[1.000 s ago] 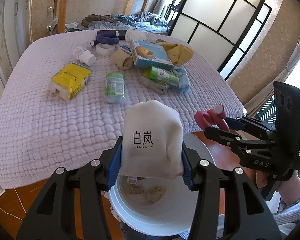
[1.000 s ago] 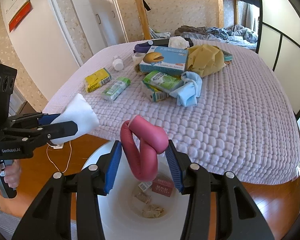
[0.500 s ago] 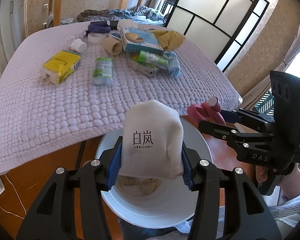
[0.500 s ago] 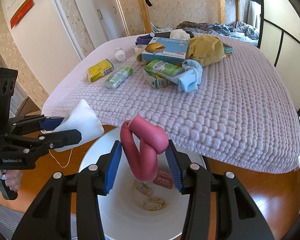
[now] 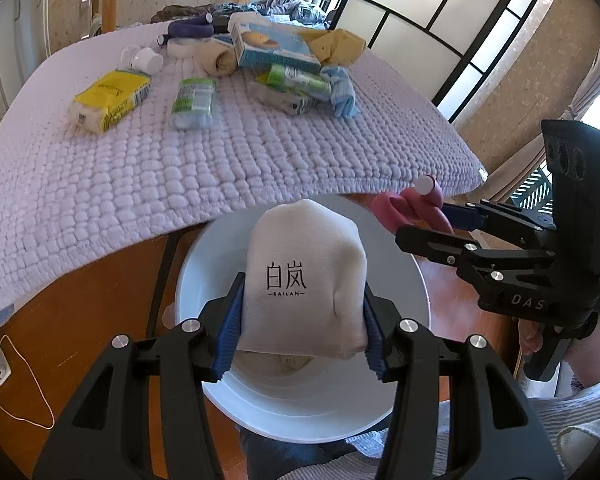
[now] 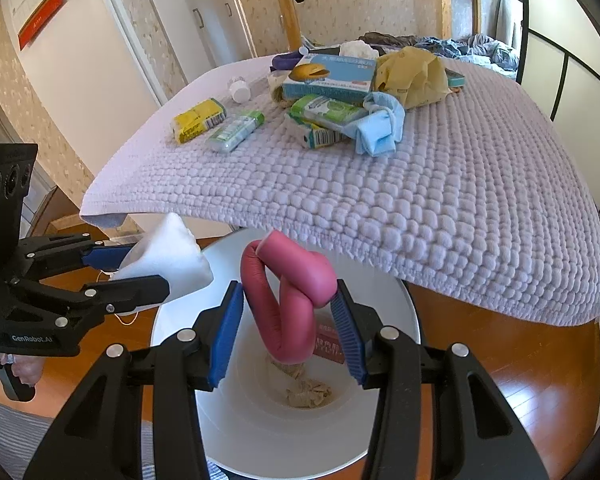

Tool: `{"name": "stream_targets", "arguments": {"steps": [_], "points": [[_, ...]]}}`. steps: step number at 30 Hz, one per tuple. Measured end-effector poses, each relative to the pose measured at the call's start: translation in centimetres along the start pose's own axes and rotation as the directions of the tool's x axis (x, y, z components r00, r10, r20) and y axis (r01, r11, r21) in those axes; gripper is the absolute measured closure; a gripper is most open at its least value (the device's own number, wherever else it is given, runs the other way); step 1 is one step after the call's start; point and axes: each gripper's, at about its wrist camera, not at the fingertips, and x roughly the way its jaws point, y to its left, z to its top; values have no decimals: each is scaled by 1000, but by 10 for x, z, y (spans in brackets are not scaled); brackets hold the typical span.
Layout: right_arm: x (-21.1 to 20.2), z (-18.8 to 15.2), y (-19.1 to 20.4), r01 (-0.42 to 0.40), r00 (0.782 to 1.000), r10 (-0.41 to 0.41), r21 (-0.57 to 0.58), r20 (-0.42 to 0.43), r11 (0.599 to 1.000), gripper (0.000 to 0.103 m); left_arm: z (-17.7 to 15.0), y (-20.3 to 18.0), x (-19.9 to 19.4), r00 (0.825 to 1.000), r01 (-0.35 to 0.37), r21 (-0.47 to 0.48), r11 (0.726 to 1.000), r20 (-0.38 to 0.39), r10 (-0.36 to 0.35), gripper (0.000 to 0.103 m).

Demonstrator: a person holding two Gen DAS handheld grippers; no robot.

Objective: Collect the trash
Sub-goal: 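Carry the white pouch and pink curler off the bed over the white bin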

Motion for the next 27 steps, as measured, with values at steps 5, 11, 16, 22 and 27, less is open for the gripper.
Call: {"name": "stream_targets", "arguments": {"steps": [5,11,16,22,27], "points": [[6,-3,0,-1,1000,1,2,-15,1000,58,-3,1,5,1000,-6,-2,1000,-19,6,51],[11,-7,-2,0,1000,1,9,-27,1000,58,-5,2,10,999,-10,-1,1000,-40,10,51],[16,-11,-4,2,999,-1,14,-41,1000,58,-6,3,13,998,-12,1,1000,-55,13,51],[23,-15,-5,1,998,0,21,-62,1000,58,-7,2,20,997,-15,-2,1000,-71,15,51],[27,-17,-6,1,997,1,22,-77,1000,58,-11,4,24,996,-19,-5,1000,-84,18,51]]}}
